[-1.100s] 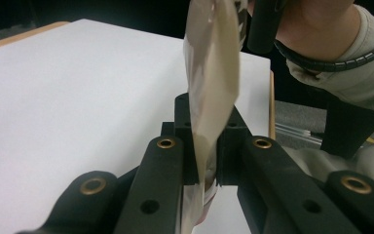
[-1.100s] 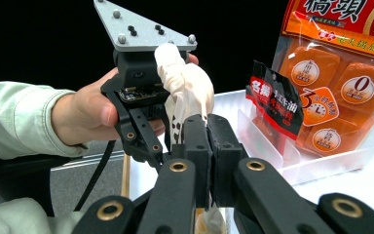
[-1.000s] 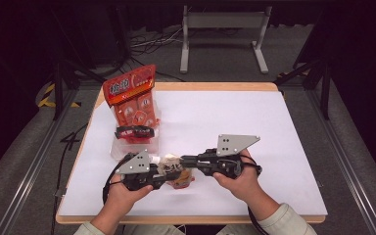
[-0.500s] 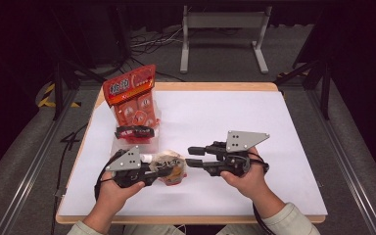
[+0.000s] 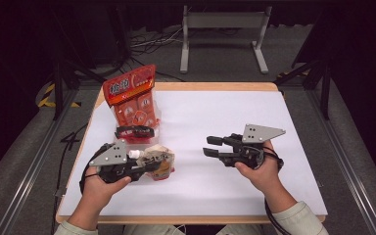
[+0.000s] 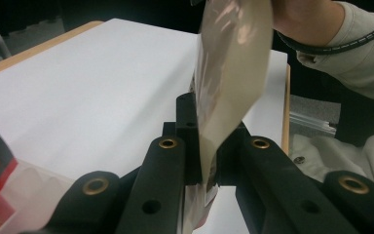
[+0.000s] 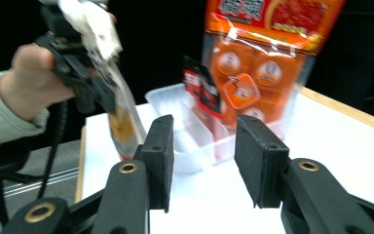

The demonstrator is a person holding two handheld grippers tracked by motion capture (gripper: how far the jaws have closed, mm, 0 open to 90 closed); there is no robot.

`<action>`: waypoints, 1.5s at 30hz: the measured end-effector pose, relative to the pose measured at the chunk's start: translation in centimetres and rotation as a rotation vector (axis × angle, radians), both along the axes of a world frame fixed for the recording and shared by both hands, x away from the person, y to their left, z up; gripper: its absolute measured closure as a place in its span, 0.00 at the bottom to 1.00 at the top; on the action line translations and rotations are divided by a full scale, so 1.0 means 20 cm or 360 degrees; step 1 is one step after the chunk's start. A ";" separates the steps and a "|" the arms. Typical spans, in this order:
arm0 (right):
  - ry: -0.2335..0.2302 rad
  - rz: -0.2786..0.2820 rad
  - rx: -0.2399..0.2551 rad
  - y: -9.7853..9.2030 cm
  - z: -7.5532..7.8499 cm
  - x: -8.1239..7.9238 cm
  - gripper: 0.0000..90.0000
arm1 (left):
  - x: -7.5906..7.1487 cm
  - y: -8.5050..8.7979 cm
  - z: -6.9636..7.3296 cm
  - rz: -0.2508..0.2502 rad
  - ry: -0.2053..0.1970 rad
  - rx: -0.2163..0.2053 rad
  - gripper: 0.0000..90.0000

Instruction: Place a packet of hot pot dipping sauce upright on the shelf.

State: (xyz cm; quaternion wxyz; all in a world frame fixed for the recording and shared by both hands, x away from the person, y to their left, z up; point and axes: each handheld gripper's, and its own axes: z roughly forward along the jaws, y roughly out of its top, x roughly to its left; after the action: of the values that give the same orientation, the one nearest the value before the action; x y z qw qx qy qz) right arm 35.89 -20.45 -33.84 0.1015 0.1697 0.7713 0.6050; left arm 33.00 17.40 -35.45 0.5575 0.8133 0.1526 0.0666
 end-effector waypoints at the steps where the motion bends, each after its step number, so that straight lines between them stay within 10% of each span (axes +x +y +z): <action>1: 0.0004 -0.0017 -0.0003 -0.01 -0.01 0.01 0.66 | 0.00 0.01 0.01 0.0009 -0.0012 0.0006 0.93; 24: 0.0001 -0.0291 -0.0020 -0.26 -0.04 0.07 0.64 | 0.09 0.21 0.08 0.0162 -0.0037 -0.0017 0.93; 45: 0.0027 -0.0355 -0.0019 -0.32 -0.05 0.10 0.62 | 0.19 0.29 0.04 0.0326 -0.0091 -0.0024 0.94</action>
State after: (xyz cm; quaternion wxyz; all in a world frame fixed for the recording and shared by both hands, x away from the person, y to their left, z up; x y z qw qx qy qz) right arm 37.89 -26.84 -34.76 0.1628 0.2590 0.7520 0.5839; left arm 36.89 23.16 -34.68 0.5579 0.7871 0.2193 0.1452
